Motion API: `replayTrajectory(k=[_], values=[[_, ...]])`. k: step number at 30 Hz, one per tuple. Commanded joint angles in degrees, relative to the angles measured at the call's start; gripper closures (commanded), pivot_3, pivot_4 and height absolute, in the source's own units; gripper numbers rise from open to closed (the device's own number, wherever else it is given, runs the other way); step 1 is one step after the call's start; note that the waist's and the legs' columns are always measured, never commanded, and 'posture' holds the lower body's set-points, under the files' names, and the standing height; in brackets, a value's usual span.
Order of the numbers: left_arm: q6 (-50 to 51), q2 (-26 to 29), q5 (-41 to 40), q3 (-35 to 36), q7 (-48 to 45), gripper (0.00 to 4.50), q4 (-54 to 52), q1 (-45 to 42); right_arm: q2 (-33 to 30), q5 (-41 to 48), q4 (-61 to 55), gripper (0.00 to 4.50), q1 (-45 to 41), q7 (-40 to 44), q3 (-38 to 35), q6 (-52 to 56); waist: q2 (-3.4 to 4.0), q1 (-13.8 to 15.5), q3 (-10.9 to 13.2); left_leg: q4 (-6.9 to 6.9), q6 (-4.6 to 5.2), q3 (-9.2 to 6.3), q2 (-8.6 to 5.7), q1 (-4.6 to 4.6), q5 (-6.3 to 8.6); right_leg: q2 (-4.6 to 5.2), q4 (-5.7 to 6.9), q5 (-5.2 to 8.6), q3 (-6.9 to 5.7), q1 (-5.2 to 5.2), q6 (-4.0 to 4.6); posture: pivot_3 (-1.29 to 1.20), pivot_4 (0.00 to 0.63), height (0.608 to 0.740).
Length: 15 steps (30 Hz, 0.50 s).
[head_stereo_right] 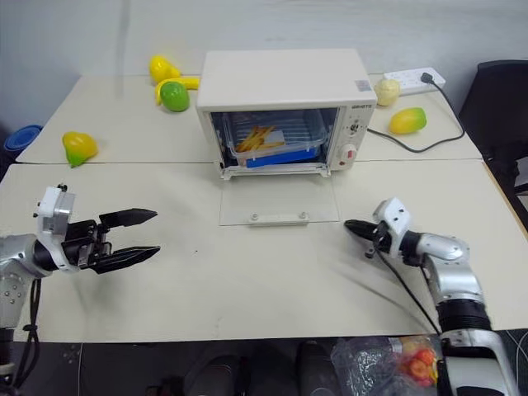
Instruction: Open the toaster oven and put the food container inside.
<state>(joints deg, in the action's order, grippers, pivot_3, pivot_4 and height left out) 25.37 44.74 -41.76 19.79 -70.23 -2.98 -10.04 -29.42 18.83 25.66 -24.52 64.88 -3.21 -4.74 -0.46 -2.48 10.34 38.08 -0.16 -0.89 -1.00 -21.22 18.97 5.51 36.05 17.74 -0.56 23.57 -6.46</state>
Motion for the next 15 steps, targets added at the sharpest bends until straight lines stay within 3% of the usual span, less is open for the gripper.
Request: replayTrajectory(k=[1,8,12,15], values=[[0.62,-0.93,-2.65,2.92,3.04,0.01,-2.54,-0.62,0.88,5.46,-5.21,4.50,-3.44,-0.60,-4.12,-0.17,0.06,0.21,0.04,0.02,0.00,0.00,-0.01,-0.03,0.00,0.01,0.07,0.00,0.00,0.02,0.00,0.00,0.150,0.740],[-4.96,-5.07,0.33,3.48,8.68,0.01,-3.41,-1.90,4.06,16.13,-12.08,4.50,-7.06,-7.79,-11.10,9.73,0.06,1.18,0.03,0.04,0.01,-0.17,-0.10,-0.04,0.01,0.12,-0.09,0.01,-0.13,-0.07,0.01,0.00,0.150,0.740],[-10.90,-4.61,7.31,2.29,11.47,0.01,-2.33,-0.66,1.64,17.39,-18.85,4.50,-3.72,-8.69,-12.12,13.42,0.06,1.20,0.03,0.03,0.02,-0.15,-0.14,-0.09,0.01,0.14,-0.07,0.00,-0.13,-0.06,0.01,0.00,0.150,0.740],[-14.40,-2.22,9.99,2.19,7.27,0.00,-1.49,4.25,-2.90,16.49,-25.53,3.86,3.44,-4.43,-11.66,13.76,0.07,1.17,0.03,-0.04,0.05,-0.13,-0.16,-0.10,0.03,0.15,-0.10,0.01,-0.13,-0.06,0.01,0.00,0.150,0.740]])
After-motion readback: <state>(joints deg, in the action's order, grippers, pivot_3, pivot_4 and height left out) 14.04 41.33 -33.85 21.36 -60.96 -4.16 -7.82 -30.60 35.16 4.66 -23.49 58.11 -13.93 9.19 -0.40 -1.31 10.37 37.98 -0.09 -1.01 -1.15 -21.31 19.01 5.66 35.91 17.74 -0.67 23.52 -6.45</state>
